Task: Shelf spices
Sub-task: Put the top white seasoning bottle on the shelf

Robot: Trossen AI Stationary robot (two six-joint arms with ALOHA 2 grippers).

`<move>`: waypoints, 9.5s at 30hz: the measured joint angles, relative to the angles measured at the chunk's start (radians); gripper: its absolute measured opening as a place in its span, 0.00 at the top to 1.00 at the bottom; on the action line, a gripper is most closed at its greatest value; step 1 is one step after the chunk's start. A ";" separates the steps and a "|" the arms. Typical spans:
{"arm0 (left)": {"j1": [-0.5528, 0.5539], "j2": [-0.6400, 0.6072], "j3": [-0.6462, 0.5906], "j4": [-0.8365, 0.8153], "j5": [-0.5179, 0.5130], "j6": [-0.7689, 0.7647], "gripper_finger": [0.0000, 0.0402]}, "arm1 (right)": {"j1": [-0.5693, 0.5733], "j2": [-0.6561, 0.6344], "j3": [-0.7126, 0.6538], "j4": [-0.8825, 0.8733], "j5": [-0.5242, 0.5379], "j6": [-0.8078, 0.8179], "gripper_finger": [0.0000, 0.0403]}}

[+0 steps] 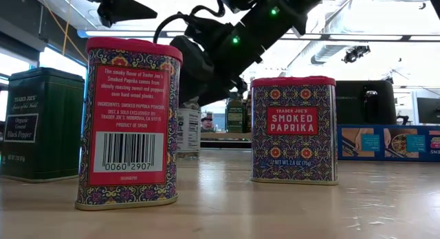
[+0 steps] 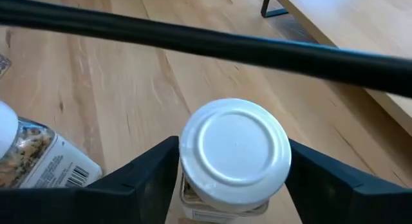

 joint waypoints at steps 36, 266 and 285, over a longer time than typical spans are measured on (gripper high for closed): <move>0.000 0.000 0.000 -0.025 0.007 -0.007 0.24 | -0.160 -0.060 0.028 -0.028 -0.425 -0.328 0.37; 1.031 0.710 0.504 0.008 0.930 0.510 0.51 | 0.207 -0.555 -0.135 -0.799 0.483 0.139 0.36; 1.099 0.882 0.597 0.056 0.928 0.553 0.47 | 0.207 -0.555 -0.135 -0.790 0.482 0.216 0.36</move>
